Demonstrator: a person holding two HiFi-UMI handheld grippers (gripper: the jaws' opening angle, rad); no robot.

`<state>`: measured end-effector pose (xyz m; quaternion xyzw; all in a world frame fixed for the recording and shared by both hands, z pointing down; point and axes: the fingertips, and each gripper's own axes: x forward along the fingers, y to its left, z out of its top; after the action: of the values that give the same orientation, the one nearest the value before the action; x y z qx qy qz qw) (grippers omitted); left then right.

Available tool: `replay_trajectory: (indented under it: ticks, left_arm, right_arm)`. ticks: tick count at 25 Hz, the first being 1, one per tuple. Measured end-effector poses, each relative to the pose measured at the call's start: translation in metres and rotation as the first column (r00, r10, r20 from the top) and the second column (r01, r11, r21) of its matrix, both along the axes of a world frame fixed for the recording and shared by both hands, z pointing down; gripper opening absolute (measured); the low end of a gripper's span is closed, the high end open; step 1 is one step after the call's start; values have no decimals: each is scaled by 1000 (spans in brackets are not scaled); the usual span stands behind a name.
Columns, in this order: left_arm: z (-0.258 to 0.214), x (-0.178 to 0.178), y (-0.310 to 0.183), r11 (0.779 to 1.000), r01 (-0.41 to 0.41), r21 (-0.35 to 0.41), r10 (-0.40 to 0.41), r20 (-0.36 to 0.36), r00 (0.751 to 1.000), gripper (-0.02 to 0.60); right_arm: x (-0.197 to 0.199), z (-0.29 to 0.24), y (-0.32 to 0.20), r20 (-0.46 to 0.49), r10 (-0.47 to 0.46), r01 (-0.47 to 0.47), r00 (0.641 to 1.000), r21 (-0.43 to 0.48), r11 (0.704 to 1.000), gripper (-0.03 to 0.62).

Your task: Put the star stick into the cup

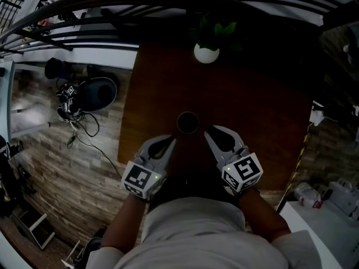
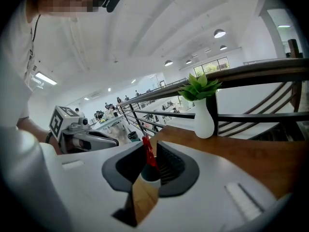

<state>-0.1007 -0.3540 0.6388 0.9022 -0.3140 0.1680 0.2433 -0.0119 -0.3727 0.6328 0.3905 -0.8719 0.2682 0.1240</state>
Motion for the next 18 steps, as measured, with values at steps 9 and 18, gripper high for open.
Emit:
replay_trajectory:
  ticks: [9, 18]
  left_arm:
    - [1, 1, 4, 1000, 4, -2, -4, 1, 1000, 2]
    - [1, 1, 9, 1000, 13, -5, -13, 6, 1000, 2]
  right_arm:
    - [0, 1, 2, 2, -13, 13, 1000, 13, 1000, 83]
    - [-2, -3, 4, 16, -28, 28, 999, 20, 999, 100]
